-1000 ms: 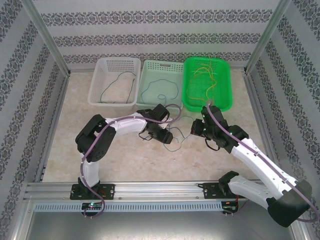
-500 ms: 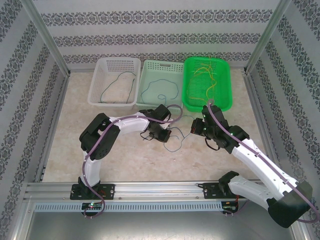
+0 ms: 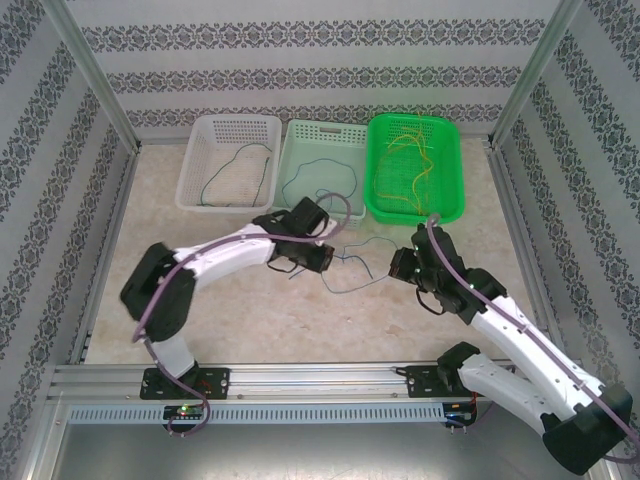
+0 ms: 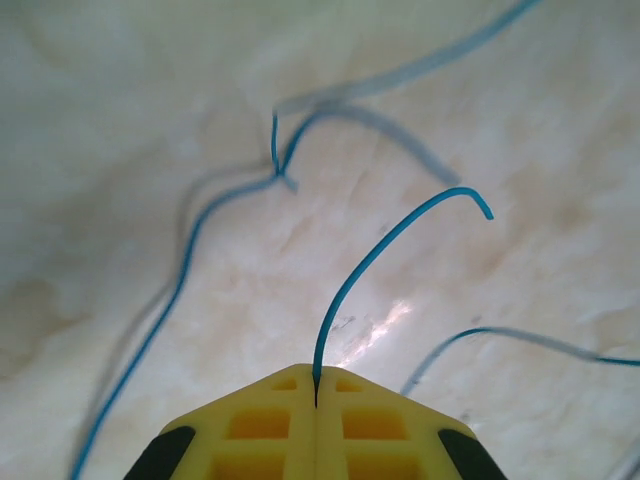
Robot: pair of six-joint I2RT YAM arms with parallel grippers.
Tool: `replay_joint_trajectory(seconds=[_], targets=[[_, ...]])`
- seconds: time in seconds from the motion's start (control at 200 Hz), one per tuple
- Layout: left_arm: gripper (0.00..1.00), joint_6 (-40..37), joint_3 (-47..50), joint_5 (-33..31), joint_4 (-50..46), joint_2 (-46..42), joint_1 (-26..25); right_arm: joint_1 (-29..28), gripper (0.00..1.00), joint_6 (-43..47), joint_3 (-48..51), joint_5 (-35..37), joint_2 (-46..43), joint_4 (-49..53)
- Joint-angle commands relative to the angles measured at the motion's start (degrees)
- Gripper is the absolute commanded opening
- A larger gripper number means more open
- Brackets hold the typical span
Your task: Untangle the cables
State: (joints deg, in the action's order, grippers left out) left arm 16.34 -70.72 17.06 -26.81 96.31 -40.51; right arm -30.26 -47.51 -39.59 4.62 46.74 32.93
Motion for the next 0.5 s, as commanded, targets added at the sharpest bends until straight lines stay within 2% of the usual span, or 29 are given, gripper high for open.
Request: replay_joint_trajectory(seconds=[0.0,0.165,0.325,0.495], targets=[[0.00,2.6,2.1,-2.5,3.4,-8.0,2.1,-0.4,0.00,-5.2,4.2,2.0,-2.9,-2.9],[0.00,5.3,3.1,-3.4,9.5,-14.6,2.4,-0.8,0.00,-6.3,7.5,-2.3,-4.0,-9.7],[0.00,4.3,-1.6,-7.9,11.5,-19.5,3.0,-1.4,0.12,-3.7,5.7,-3.7,-1.9,-9.4],[0.00,0.1,-12.5,-10.3,10.6,-21.0,4.4,-1.4,0.39,-2.7,5.1,-3.3,-1.0,-10.8]])
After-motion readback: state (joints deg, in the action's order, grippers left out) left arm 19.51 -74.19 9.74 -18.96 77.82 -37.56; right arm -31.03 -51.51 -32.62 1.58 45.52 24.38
